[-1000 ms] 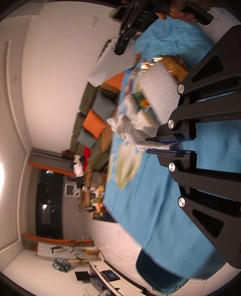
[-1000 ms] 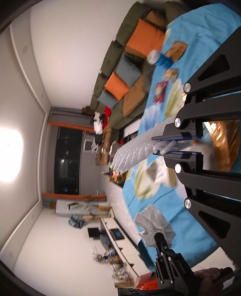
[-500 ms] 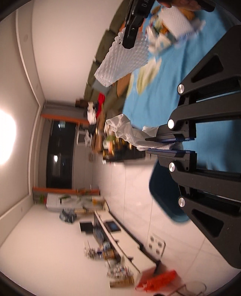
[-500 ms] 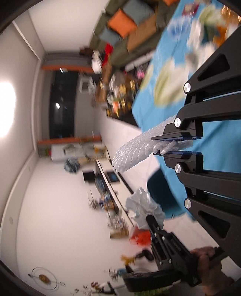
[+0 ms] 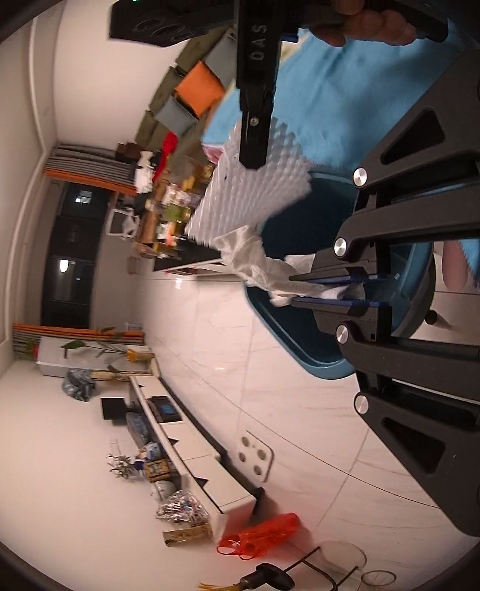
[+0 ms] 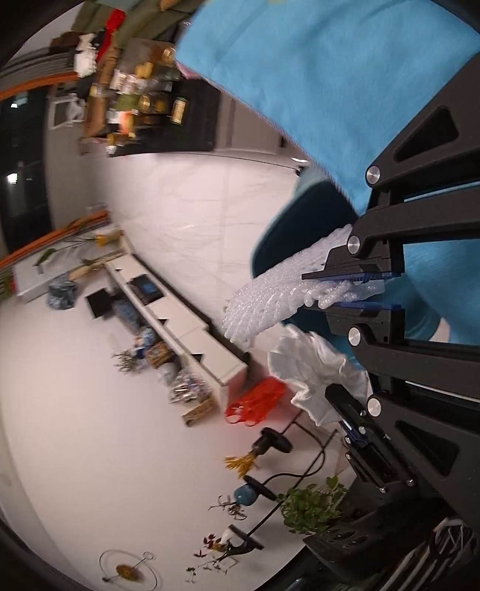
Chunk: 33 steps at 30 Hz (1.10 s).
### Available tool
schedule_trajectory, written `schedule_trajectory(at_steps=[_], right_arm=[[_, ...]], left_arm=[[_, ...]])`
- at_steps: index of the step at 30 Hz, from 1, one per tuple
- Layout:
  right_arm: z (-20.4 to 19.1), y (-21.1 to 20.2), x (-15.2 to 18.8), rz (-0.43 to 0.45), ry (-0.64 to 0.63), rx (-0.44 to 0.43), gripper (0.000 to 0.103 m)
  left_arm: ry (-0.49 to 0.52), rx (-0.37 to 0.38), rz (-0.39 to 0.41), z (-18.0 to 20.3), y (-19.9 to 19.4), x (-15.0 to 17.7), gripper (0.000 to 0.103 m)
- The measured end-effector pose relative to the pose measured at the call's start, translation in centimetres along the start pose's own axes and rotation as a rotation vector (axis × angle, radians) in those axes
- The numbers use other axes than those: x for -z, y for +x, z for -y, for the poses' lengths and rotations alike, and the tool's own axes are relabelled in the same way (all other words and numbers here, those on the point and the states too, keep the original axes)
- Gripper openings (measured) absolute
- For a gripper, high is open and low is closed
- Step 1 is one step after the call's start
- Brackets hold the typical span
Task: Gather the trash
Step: 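Open both grippers to drop the tissue and netting into the bin, then move both grippers back over the table toward the remaining trash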
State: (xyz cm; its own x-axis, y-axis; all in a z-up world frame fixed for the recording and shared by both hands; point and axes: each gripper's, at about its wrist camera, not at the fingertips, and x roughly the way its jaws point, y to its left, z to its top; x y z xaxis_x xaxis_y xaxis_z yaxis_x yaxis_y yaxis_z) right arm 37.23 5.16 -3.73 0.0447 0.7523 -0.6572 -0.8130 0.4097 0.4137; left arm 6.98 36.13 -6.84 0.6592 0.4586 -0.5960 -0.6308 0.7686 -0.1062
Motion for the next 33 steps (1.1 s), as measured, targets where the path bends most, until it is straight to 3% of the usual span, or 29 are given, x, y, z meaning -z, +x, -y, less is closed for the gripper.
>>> schedule_trajectory(at_steps=[4, 6, 8, 9, 12, 13, 14, 19, 21, 30, 33], right_arm=[[-0.3, 2.9, 0.5, -0.062, 0.011, 0.035, 0.009], [-0.3, 4.5, 0.8, -0.093, 0.002, 0.055, 0.014], [-0.5, 5.2, 0.8, -0.108, -0.005, 0.075, 0.021], [-0.5, 5.7, 0.7, -0.114, -0.007, 0.082, 0.025], [-0.4, 5.8, 0.5, -0.104, -0.009, 0.093, 0.033], [-0.3, 5.6, 0.5, -0.097, -0.008, 0.091, 0.043], [-0.1, 5.5, 0.3, -0.091, -0.005, 0.089, 0.048], [0.0, 3.9, -0.1, -0.044, -0.016, 0.091, 0.051], [-0.1, 2.7, 0.1, -0.012, -0.040, 0.108, 0.061], [-0.6, -4.4, 2.2, 0.169, -0.148, 0.209, 0.091], [-0.6, -6.8, 3.2, 0.229, -0.174, 0.248, 0.094]], left_arm=[[-0.006, -0.001, -0.053, 0.2, 3.6, 0.7, 0.010], [-0.005, -0.002, -0.065, 1.0, 5.3, 0.9, 0.025], [-0.010, -0.011, -0.071, 1.0, 6.5, 1.0, 0.034], [-0.017, -0.011, -0.074, 1.0, 7.0, 1.1, 0.045], [-0.027, -0.020, -0.053, 0.6, 8.0, 0.9, 0.053], [-0.034, -0.025, -0.040, 0.3, 8.0, 0.7, 0.057], [-0.044, -0.028, -0.030, 0.6, 7.1, 1.0, 0.065], [-0.094, -0.058, 0.037, -0.6, 3.1, 0.3, 0.086], [-0.108, -0.060, 0.068, -1.2, 0.7, 0.2, 0.097], [-0.072, -0.054, 0.197, 1.2, -8.8, -0.4, 0.097], [-0.048, -0.034, 0.235, 2.9, -11.7, -0.3, 0.097]])
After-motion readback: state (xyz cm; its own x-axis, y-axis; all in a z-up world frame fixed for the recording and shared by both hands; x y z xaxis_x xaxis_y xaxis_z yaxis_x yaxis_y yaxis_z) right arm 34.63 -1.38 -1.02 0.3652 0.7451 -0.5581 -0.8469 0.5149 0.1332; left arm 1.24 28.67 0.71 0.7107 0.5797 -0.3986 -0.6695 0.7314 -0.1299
